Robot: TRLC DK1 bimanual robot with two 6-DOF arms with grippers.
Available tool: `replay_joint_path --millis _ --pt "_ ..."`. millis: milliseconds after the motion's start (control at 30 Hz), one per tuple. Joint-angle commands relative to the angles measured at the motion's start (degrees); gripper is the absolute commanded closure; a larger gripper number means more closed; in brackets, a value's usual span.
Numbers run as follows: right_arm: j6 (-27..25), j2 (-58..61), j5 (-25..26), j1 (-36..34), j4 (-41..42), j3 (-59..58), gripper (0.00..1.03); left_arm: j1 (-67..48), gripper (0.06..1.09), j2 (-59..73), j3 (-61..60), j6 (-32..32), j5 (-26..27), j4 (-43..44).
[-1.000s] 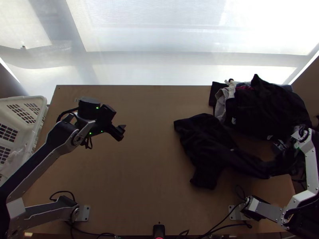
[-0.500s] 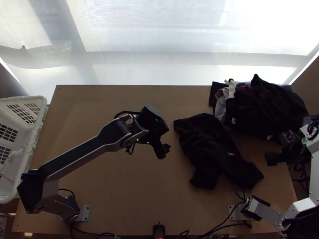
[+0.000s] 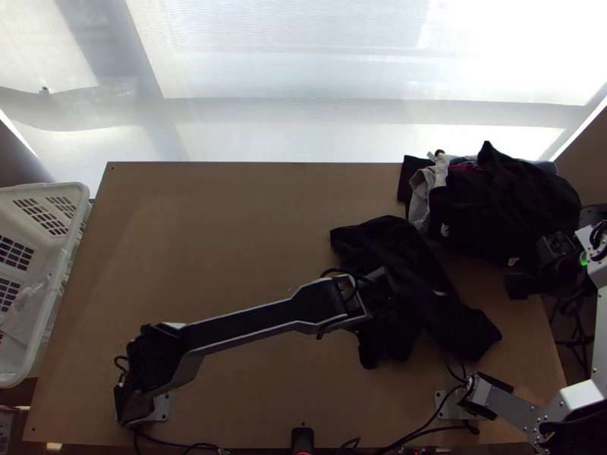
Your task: Fold the t-shirt
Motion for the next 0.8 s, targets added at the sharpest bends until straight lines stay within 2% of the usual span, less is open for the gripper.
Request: replay_joint_path --millis 0,400,433,467,533,600,633,667,767 --pt "2.04 0.48 -1.99 0.81 0.17 4.71 0.05 -3.62 0.11 11.39 11.32 -2.01 -2.71 -0.51" --pt "2.3 -0.05 -2.87 1.51 -1.67 10.16 0.05 -5.03 0.11 20.01 13.52 -2.71 -6.57 -0.69" --pt "2.3 -0.23 -3.13 1.95 -1.93 10.25 0.05 -5.03 0.15 20.62 13.52 -2.71 -6.75 -0.6" --pt "2.39 -0.58 -3.31 2.21 -2.02 10.34 0.05 -5.03 0.26 21.06 13.61 -2.71 -6.75 -0.6" --pt "3.09 -0.84 -3.31 3.01 -2.2 10.25 0.05 -4.85 0.62 21.68 13.61 -2.71 -6.75 -0.78" --pt "3.35 -1.02 -3.31 3.27 -2.29 9.99 0.05 -4.59 0.92 21.41 13.61 -3.15 -6.66 -1.57" --pt "3.35 -1.11 -3.31 3.36 -2.29 9.64 0.05 -4.24 1.0 20.97 13.52 -3.33 -6.57 -2.1" --pt "3.35 -1.19 -3.31 3.53 -2.29 9.28 0.05 -3.89 1.04 20.27 13.52 -3.24 -6.22 -3.15" --pt "3.44 -1.28 -3.48 4.68 -2.29 8.67 0.05 -2.04 1.05 16.32 13.26 -2.71 -3.23 -8.34"
